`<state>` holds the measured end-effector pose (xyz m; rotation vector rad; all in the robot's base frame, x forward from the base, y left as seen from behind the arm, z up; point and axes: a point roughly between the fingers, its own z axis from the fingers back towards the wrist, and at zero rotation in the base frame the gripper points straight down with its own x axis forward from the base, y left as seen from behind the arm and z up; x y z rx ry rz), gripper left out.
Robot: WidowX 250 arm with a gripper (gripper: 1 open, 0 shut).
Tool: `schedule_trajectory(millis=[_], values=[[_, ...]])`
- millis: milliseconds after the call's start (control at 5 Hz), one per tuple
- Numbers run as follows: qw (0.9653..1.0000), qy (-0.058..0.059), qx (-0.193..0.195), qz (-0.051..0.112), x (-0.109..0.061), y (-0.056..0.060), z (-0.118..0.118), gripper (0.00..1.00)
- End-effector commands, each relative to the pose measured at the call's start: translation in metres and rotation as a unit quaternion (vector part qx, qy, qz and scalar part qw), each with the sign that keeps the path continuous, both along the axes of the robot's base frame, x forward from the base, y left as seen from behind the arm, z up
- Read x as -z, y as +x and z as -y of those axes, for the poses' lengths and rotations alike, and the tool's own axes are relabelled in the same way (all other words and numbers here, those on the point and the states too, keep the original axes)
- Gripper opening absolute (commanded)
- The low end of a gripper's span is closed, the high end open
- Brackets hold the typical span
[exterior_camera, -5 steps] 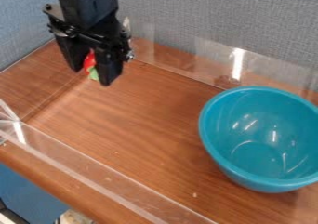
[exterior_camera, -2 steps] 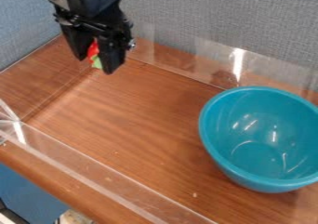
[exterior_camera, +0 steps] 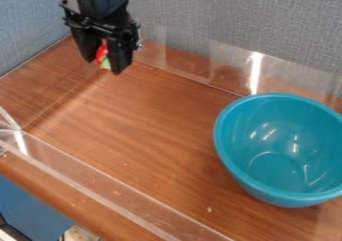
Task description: Put the strawberry in the blue bowl
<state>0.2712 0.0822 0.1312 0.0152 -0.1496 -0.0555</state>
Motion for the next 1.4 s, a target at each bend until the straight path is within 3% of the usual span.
schedule_trajectory(millis=[0,600,1200], values=[[0.9995,0.012,-0.006,0.027,-0.006,0.021,-0.019,0.0],[0.9998,0.015,-0.006,0.012,0.031,0.053,-0.05,0.0],[0.9998,0.019,0.011,0.002,0.05,0.067,-0.07,0.0]])
